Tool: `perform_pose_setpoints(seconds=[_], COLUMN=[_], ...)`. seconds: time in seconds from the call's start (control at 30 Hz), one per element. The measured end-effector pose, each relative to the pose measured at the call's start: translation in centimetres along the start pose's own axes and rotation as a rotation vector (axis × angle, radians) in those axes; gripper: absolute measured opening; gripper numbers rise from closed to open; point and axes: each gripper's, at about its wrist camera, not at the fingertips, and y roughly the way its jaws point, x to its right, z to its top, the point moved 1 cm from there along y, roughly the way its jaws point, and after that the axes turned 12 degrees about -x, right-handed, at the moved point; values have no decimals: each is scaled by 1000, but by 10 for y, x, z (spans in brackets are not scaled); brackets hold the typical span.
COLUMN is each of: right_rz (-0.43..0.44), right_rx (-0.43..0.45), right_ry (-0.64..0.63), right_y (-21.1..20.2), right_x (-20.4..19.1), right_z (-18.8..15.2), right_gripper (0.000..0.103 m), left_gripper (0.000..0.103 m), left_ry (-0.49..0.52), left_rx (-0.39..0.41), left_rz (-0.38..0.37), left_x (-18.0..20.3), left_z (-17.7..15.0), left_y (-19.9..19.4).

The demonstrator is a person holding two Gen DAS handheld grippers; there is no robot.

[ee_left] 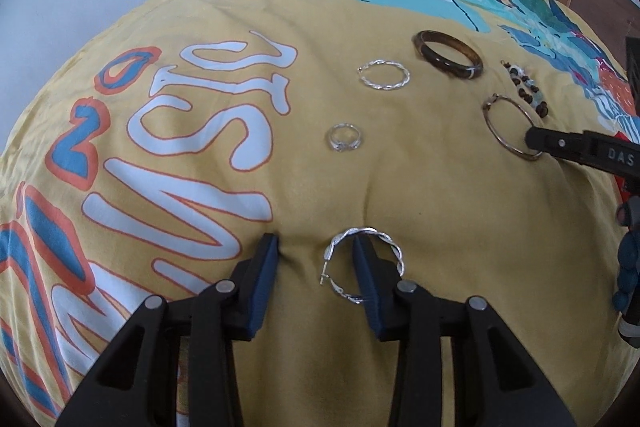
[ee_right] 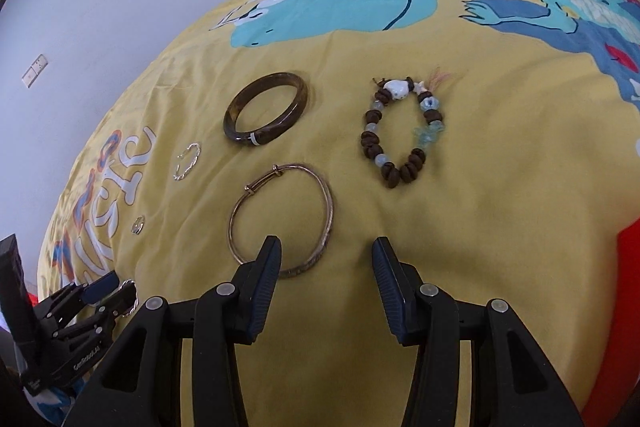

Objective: Organize jewelry
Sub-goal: 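Grasp the twisted silver hoop with the left tool while the right tool grasps the thin gold bangle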

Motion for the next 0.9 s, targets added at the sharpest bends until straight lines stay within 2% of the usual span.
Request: perform_pose_setpoints(seconds=[0.23,0.37,0.43,0.5,0.6,0.67,0.9], right_rz=[-28,-111,-120,-105,-96,-86,-65], right_rx=[-7,-32,-34,-35,-37,-31,10], right_ry=[-28,-107,-107,-94,-87,-81,-82], right_y=[18,24,22,19,12,6,-33], right_x=[-6,-18,-18,-17,-17,-20,-33], right_z=[14,16,16,15,12,8,-16], right_gripper=[47,45,38,18,8,5,5], left_gripper=[33,28,19,13,8,7,7], left_ry=[1,1,5,11,24,33,39], left_rx=[22,20,18,15,9,3,-3], left_rz=[7,12,20,24,40,49,43], left_x=[2,2,3,5,8,10,18], left_z=[0,0,1,1,0,0,-8], left_y=[2,1,-1,-3,-6,-10,-32])
